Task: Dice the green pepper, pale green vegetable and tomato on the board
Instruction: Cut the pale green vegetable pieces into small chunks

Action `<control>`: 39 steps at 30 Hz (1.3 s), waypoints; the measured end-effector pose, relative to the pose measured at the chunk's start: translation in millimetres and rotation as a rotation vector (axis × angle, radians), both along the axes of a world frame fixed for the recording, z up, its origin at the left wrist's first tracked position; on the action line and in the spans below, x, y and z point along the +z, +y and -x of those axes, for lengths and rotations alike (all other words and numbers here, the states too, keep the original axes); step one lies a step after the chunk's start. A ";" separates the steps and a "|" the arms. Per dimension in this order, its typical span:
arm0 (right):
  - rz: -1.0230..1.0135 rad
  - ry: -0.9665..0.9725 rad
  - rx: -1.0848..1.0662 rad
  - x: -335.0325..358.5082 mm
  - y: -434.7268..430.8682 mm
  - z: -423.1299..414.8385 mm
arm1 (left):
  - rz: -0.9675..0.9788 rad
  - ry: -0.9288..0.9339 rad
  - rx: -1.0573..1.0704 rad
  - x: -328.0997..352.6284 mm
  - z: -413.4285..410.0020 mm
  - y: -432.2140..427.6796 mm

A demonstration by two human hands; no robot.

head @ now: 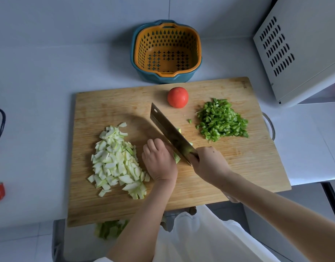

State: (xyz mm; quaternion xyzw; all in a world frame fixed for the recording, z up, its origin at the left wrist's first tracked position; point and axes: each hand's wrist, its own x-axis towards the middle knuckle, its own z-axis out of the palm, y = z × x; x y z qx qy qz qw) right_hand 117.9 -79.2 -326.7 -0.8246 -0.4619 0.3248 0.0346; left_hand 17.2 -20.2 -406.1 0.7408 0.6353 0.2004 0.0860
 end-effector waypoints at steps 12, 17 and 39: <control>-0.090 -0.020 0.036 6.9 -13.4 -1.1 | 0.024 -0.030 -0.060 5.6 -4.3 1.8; -0.136 -0.108 0.056 2.0 -16.5 -3.0 | -0.017 -0.102 -0.108 -2.4 9.3 -1.2; -0.049 -0.159 0.194 27.4 -15.1 3.3 | -0.030 -0.125 -0.112 -10.3 10.6 5.3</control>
